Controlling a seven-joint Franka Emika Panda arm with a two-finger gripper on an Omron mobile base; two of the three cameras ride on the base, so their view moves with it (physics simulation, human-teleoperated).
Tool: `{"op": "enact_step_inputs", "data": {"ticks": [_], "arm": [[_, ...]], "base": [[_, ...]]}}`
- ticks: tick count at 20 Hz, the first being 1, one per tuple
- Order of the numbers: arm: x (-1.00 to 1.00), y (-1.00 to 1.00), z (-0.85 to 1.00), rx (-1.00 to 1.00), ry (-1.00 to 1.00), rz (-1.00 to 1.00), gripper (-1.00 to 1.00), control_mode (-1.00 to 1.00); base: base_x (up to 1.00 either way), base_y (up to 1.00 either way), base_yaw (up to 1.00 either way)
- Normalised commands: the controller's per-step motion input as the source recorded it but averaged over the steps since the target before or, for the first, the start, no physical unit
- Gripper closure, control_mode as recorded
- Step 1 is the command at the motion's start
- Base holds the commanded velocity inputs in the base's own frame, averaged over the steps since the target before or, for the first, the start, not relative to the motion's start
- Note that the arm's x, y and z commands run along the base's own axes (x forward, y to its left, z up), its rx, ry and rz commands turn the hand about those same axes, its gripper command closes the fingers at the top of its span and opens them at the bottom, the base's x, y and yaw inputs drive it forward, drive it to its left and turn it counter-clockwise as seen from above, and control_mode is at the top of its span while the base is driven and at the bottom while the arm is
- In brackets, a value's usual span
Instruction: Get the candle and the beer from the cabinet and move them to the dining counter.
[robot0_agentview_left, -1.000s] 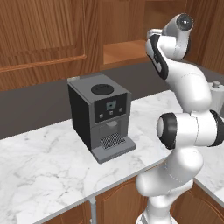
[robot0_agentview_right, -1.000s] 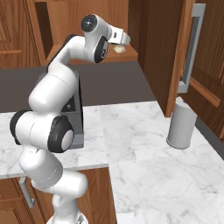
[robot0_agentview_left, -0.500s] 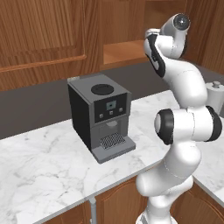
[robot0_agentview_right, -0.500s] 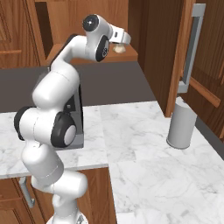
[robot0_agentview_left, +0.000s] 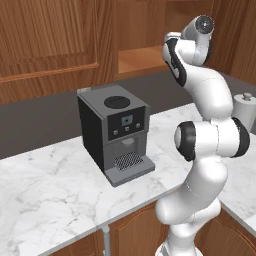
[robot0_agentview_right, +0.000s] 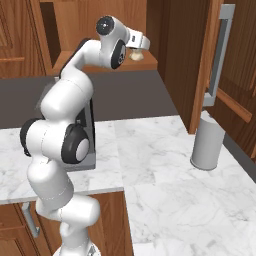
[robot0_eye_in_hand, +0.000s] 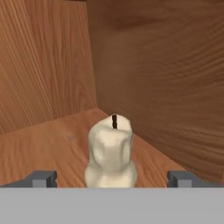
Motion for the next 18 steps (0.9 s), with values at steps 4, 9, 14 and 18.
{"op": "enact_step_inputs", "data": {"ticks": [4,9,14,18], "arm": [[0.16,0.0,0.0,0.0,0.0,0.0,-1.0,-1.0],[0.12,0.0,0.0,0.0,0.0,0.0,-1.0,-1.0],[0.15,0.0,0.0,0.0,0.0,0.0,-1.0,-1.0],[0.17,0.0,0.0,0.0,0.0,0.0,-1.0,-1.0]], "base": [[0.0,0.0,0.0],[0.0,0.0,0.0],[0.0,0.0,0.0],[0.0,0.0,0.0]]}}
